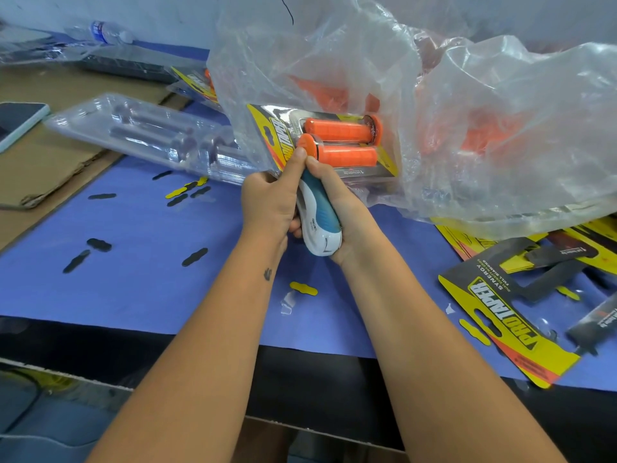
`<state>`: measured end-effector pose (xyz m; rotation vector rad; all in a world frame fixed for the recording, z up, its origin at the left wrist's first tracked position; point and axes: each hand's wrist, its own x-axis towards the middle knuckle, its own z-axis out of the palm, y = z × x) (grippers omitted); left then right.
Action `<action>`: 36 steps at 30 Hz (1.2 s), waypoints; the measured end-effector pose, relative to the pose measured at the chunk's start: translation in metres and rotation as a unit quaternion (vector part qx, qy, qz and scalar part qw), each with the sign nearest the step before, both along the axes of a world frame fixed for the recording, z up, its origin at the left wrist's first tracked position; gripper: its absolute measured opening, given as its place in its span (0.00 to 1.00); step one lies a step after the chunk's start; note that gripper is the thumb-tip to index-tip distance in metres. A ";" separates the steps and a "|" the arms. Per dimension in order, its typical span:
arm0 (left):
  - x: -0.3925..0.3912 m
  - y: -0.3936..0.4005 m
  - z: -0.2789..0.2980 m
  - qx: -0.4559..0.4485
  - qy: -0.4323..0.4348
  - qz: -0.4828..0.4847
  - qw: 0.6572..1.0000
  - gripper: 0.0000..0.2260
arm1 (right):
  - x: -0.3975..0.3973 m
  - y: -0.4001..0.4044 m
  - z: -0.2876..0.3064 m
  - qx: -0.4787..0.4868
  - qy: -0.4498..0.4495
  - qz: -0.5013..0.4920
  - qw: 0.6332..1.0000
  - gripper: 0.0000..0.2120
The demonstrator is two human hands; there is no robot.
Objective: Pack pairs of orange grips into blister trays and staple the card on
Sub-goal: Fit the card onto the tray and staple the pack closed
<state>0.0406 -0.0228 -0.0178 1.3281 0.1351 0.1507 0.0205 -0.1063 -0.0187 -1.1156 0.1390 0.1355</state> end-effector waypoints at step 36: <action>-0.008 -0.006 0.000 -0.030 -0.019 -0.012 0.999 0.33 | 0.019 0.010 -0.009 0.090 0.048 -0.021 0.995 0.17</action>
